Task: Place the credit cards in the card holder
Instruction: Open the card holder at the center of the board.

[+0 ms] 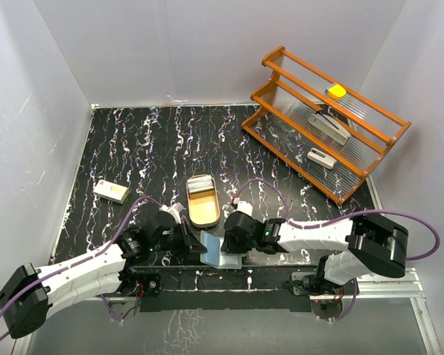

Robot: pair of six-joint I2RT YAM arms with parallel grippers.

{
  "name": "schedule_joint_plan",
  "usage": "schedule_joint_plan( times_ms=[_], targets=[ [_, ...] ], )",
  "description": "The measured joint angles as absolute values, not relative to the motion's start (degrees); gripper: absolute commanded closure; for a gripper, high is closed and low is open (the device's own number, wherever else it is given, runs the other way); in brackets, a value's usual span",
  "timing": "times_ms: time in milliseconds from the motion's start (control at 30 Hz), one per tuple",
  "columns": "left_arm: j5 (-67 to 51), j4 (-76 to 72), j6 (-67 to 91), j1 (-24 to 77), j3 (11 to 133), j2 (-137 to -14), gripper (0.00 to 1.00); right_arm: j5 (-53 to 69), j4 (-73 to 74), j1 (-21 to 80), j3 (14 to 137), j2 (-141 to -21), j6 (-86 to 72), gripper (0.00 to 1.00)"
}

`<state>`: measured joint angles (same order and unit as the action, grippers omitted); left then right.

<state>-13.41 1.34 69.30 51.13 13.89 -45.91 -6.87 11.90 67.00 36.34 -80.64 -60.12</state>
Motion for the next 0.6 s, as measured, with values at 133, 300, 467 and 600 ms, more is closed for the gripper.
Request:
schedule_joint_plan(
  times_ms=[133,300,467,600],
  targets=[
    [-13.41,1.13,69.36,51.13,13.54,-45.8,1.0,-6.48,10.96,67.0,36.07,-80.51,-60.64,0.63],
    [-13.41,0.86,69.25,51.13,13.13,-45.93,1.0,-6.07,9.58,67.0,36.07,-77.97,-62.04,0.53],
    [-13.43,0.58,69.08,51.13,13.08,-46.28,1.0,-6.44,7.42,67.0,36.1,-76.18,-63.44,0.47],
    [-13.47,0.43,69.01,51.13,13.08,-46.46,1.0,-6.46,7.4,67.0,36.84,-77.28,-63.61,0.41]
  ],
)
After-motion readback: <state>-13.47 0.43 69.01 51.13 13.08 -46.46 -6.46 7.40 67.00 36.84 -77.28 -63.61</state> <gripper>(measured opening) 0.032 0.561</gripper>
